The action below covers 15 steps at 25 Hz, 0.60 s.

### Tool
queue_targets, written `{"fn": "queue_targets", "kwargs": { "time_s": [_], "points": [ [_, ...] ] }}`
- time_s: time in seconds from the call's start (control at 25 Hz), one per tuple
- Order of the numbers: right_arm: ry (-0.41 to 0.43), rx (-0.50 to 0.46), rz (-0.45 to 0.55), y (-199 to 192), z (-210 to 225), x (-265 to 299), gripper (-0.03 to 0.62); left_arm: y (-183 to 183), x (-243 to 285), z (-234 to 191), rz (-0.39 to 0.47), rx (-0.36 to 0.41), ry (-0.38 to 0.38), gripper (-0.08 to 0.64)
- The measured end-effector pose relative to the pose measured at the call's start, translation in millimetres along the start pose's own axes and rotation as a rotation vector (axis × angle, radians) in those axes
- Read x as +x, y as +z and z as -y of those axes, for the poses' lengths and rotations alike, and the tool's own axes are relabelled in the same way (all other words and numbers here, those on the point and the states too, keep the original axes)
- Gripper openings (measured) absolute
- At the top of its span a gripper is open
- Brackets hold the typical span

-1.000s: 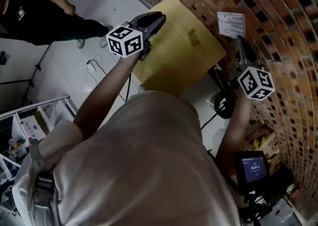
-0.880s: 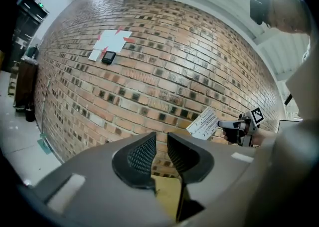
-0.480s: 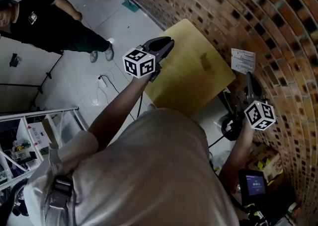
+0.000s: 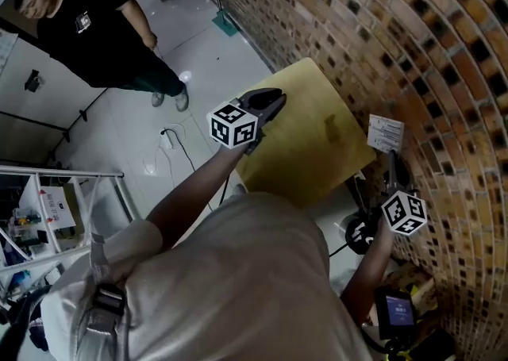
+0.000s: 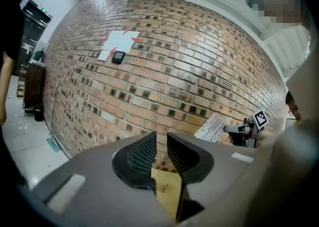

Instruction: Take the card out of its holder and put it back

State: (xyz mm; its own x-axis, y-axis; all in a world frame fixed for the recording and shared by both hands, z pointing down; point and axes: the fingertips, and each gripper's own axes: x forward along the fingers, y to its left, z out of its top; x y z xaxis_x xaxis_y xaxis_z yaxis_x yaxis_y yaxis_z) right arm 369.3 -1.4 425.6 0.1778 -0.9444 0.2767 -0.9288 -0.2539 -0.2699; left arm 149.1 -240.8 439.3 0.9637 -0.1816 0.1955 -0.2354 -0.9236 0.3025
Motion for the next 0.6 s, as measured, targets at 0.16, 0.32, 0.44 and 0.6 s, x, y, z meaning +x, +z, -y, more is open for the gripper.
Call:
{"fn": "queue_targets", "kwargs": {
  "time_s": [0.16, 0.32, 0.44, 0.6],
  "points": [
    [0.019, 0.022, -0.01, -4.0, 2.6, 5.5, 0.014, -5.7, -1.6, 1.6, -0.002, -0.005, 0.017, 0.086],
    [0.03, 0.019, -0.021, -3.9, 9.8, 6.1, 0.014, -17.5, 1.2, 5.4, -0.011, -0.018, 0.032, 0.086],
    [0.043, 0.016, -0.017, -2.0, 7.7, 13.3, 0.014, -18.1, -2.6, 3.7, -0.016, -0.019, 0.042, 0.086],
    [0.075, 0.007, -0.032, -9.8, -1.9, 28.0, 0.014, -18.9, -17.2, -1.0, -0.015, -0.025, 0.067, 0.086]
  ]
}}
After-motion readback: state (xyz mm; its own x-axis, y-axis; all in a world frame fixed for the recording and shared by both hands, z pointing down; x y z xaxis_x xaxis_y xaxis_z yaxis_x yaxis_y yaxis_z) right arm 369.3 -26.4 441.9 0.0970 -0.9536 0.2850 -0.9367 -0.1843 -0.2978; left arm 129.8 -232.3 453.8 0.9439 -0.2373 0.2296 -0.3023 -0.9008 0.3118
